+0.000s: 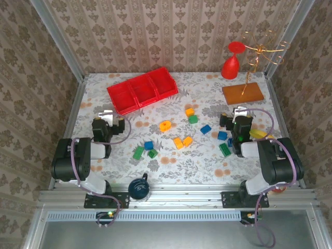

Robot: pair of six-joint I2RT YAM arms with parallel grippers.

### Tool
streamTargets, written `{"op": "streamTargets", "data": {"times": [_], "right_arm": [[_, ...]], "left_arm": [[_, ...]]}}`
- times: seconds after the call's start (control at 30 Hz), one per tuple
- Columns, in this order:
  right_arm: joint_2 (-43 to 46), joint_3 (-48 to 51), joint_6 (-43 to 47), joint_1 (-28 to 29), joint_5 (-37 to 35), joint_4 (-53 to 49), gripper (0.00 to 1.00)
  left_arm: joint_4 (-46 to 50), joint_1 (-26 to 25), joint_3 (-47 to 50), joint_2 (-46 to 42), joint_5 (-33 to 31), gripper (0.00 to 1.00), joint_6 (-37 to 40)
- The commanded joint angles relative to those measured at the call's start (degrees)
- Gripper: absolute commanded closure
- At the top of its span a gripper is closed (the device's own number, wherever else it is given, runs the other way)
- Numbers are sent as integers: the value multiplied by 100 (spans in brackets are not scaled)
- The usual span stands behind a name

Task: Sort the legos into containers by color
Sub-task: Move the container to the top-center of the table.

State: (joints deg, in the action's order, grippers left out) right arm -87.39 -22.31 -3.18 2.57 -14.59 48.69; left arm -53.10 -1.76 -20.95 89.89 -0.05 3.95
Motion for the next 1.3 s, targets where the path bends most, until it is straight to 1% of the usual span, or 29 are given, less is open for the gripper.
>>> {"op": "streamTargets", "data": {"times": [0.0, 0.63, 1.03, 1.27], "right_arm": [[-14, -21, -35, 33, 10, 176, 0], [-14, -29, -42, 33, 10, 174, 0], [-8, -19, -40, 33, 9, 183, 0], [-6, -11, -42, 33, 22, 194, 0]], "left_arm": [[-60, 9, -111, -68, -63, 0, 96], [-35, 11, -126, -71, -56, 0, 95], [46, 117, -165, -68, 56, 0, -3], [-79, 73, -42, -231, -103, 0, -13]]}}
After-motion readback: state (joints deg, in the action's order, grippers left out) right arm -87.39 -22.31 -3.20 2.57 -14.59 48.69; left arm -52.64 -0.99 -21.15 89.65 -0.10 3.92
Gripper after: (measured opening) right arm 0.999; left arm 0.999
